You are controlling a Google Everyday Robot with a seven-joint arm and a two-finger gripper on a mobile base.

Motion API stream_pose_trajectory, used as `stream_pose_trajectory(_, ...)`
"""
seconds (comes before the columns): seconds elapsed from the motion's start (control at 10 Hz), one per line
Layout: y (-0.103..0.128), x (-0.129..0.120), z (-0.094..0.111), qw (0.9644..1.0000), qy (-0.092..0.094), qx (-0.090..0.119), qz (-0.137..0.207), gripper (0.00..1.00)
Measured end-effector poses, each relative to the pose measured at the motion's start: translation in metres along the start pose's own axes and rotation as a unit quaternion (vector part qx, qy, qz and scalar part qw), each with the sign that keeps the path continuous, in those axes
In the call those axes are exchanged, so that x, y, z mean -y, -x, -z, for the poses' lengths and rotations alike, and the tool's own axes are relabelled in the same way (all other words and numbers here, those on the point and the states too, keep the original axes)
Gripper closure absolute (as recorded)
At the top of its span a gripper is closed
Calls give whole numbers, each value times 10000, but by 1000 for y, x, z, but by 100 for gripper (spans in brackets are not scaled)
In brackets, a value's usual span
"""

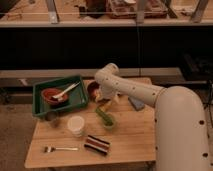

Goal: Place banana in paper cup

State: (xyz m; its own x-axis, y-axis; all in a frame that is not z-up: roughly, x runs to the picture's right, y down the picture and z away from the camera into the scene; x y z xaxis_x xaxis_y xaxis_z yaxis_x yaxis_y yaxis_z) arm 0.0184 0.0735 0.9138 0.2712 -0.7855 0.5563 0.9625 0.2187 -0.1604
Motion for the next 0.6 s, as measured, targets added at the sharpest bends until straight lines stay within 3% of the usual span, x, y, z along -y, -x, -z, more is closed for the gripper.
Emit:
stream_pose_trajectory(0.3, -6, -1, -24, 9998, 43, 103, -158, 20)
stream_pose_trajectory(0.5, -11, 0, -22, 9996, 22, 69, -286, 21)
stream_pose_trajectory(0.6, -13, 1, -21, 9994, 20, 60, -349, 25)
